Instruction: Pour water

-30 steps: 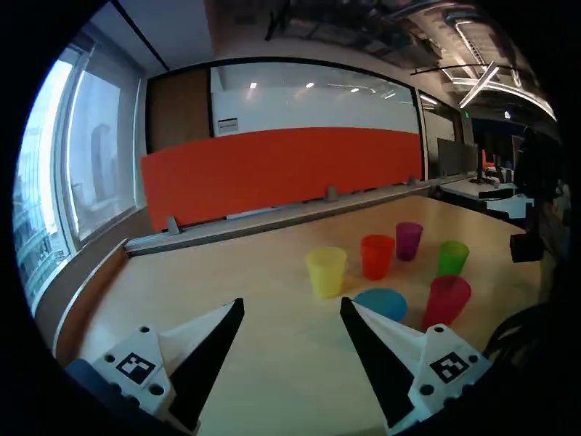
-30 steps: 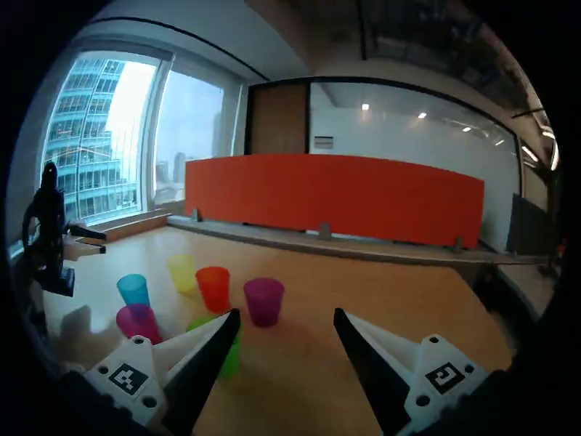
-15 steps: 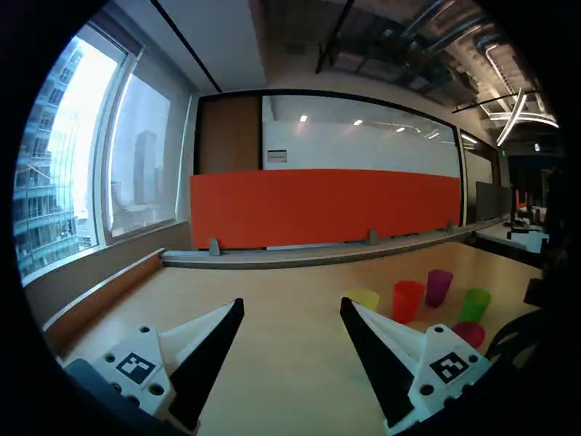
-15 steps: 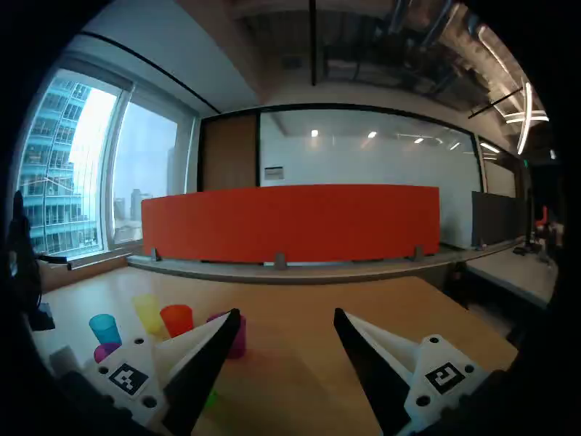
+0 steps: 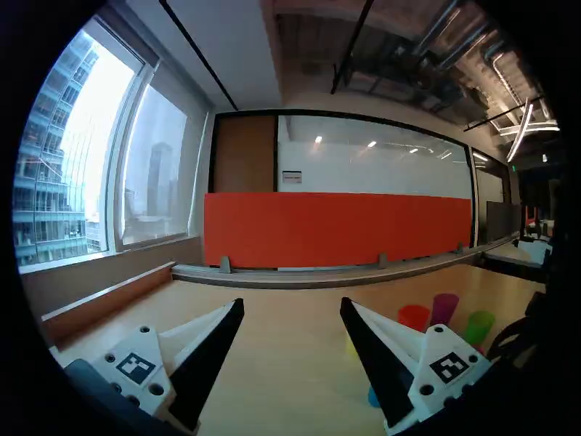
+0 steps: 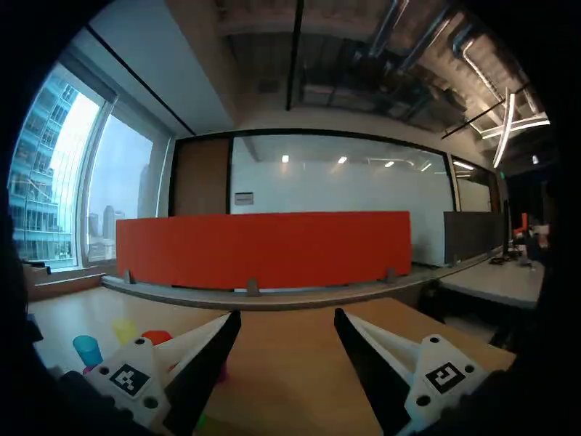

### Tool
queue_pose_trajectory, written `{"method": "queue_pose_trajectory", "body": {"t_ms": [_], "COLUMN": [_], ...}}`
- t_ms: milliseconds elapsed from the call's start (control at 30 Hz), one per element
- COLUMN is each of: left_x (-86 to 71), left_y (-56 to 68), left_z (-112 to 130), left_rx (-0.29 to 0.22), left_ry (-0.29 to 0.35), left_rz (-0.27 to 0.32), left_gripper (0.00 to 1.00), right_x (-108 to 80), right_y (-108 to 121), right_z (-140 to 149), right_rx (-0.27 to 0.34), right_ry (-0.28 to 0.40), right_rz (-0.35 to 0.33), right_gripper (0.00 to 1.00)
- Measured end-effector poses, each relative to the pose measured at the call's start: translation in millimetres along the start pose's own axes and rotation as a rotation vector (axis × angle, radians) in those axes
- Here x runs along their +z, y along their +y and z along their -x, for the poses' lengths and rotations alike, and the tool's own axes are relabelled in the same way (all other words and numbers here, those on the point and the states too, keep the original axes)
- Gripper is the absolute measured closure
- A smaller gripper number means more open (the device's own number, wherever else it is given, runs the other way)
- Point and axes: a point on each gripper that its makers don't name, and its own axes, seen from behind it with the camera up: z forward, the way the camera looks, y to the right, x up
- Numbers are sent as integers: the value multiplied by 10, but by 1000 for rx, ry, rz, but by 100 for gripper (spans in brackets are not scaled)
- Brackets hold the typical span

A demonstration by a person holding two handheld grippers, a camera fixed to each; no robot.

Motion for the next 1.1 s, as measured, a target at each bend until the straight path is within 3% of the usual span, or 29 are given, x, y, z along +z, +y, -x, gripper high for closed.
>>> {"method": "queue_pose_trajectory", "body": {"t_ms": [367, 600, 1100], "left_x": [46, 82, 75], "left_y": [141, 195, 79], "left_z": [67, 163, 518], "left_rx": [28, 20, 24], "left_ry": [10, 26, 23], "left_rz": [-3, 3, 9], "left_gripper": [1, 2, 1], "right_x": [-4, -24, -114], "right_y": [-133, -171, -97], "right_z": [-6, 53, 172], "right_rx": [12, 29, 23], "right_ry": [3, -8, -24], "right_rz": [-11, -11, 25], "right_gripper": [1, 1, 1]}}
